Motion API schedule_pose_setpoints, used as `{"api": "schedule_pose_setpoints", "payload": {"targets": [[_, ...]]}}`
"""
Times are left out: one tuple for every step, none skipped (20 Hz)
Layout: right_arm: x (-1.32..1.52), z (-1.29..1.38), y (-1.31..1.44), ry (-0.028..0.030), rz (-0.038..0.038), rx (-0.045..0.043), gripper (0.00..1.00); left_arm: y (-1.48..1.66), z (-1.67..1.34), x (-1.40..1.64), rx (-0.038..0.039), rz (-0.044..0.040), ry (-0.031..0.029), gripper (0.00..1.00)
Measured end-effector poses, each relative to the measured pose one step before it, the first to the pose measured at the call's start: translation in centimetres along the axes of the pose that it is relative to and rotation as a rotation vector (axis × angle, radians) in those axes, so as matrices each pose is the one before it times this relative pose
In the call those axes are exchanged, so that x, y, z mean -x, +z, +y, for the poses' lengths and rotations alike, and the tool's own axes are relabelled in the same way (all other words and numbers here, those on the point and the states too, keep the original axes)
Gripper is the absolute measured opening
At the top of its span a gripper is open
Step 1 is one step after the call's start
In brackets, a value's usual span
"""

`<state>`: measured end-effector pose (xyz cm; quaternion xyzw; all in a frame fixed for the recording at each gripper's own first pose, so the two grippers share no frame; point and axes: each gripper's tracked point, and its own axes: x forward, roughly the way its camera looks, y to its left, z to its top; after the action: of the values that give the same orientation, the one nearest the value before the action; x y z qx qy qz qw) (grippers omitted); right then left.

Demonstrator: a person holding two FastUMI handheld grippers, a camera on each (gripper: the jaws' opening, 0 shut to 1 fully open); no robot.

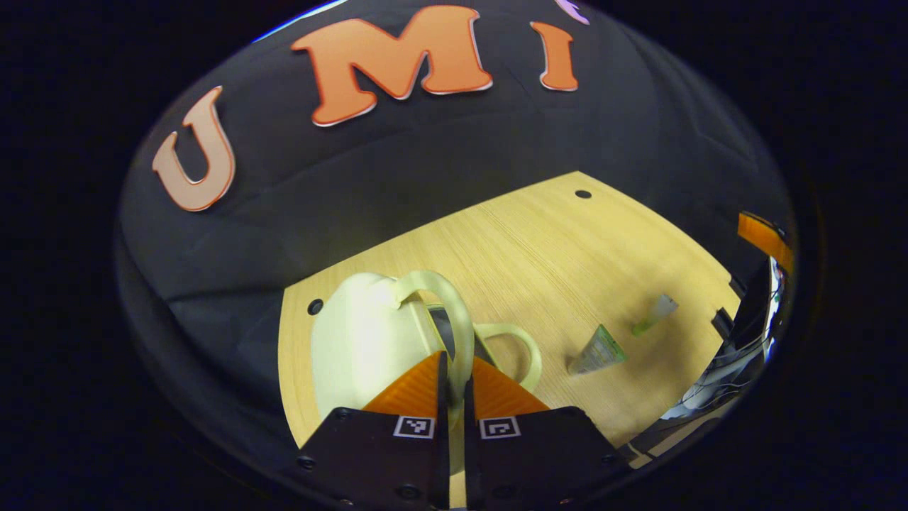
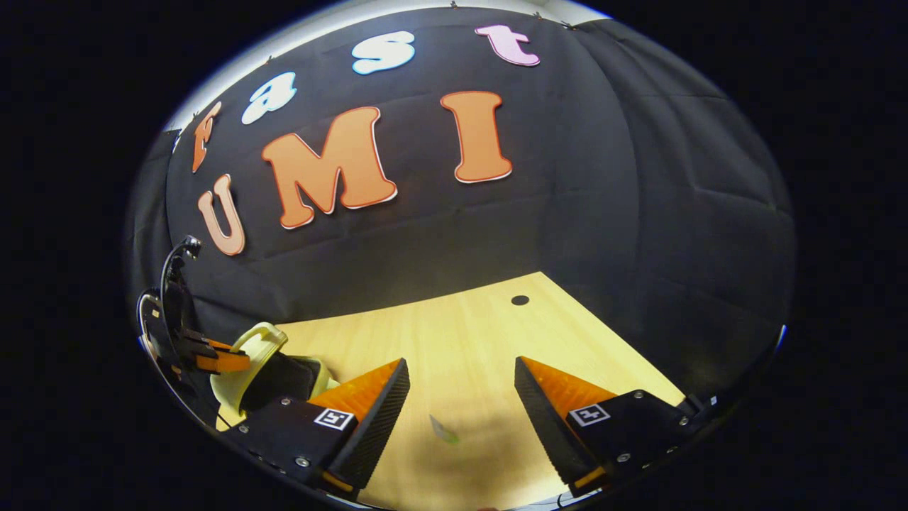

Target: First open the suitcase, pack the skin care products into it, and then close the suitcase.

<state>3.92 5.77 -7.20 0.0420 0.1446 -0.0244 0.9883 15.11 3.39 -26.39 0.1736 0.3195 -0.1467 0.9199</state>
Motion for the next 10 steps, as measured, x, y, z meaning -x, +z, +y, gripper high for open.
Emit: {"api": "schedule_pose_setpoints", "payload": {"targets": [[0.021,0.798,-0.080,0.00860,-0.00044,-0.00437,0.95,-0.206,0.487,0.396,0.04287,-0.01749,-0.01236,0.09],[-0.003,0.890,0.026,0.00727,0.00121,-0.00455,0.95,-0.191,0.462,0.202,0.03816,-0.01635,-0.01081,0.08],[0.057,0.703,-0.082,0.00459,0.00117,-0.00393,0.95,-0.220,0.738,0.256,0.03907,-0.01502,-0.00694,0.08],[0.013,0.679,0.004,0.00255,-0.00115,-0.00479,0.95,-0.247,0.803,0.142,0.03244,-0.01253,0.00218,0.09],[-0.023,0.710,0.110,0.00150,-0.00353,-0.00379,0.95,-0.202,0.887,0.173,0.02049,-0.01314,0.00951,0.09],[-0.057,0.606,0.217,-0.00118,-0.00474,-0.00204,0.95,0.340,1.678,0.298,0.00906,-0.01327,0.01844,0.08],[0.011,0.544,0.099,-0.00200,-0.00538,-0.00112,0.95,-0.208,1.712,0.541,0.00037,-0.00801,0.01899,0.08],[-0.026,0.574,0.208,-0.00125,-0.00565,-0.00117,0.95,0.254,1.896,0.435,0.00259,-0.00057,0.01721,0.08],[-0.013,0.637,0.278,0.00028,-0.00607,-0.00146,1.00,-0.354,2.390,0.564,0.00390,0.00011,0.01472,0.08],[-0.035,0.646,0.202,0.00183,-0.00506,-0.00183,0.95,-0.425,2.408,0.441,0.00283,0.00378,0.01458,0.08]]}}
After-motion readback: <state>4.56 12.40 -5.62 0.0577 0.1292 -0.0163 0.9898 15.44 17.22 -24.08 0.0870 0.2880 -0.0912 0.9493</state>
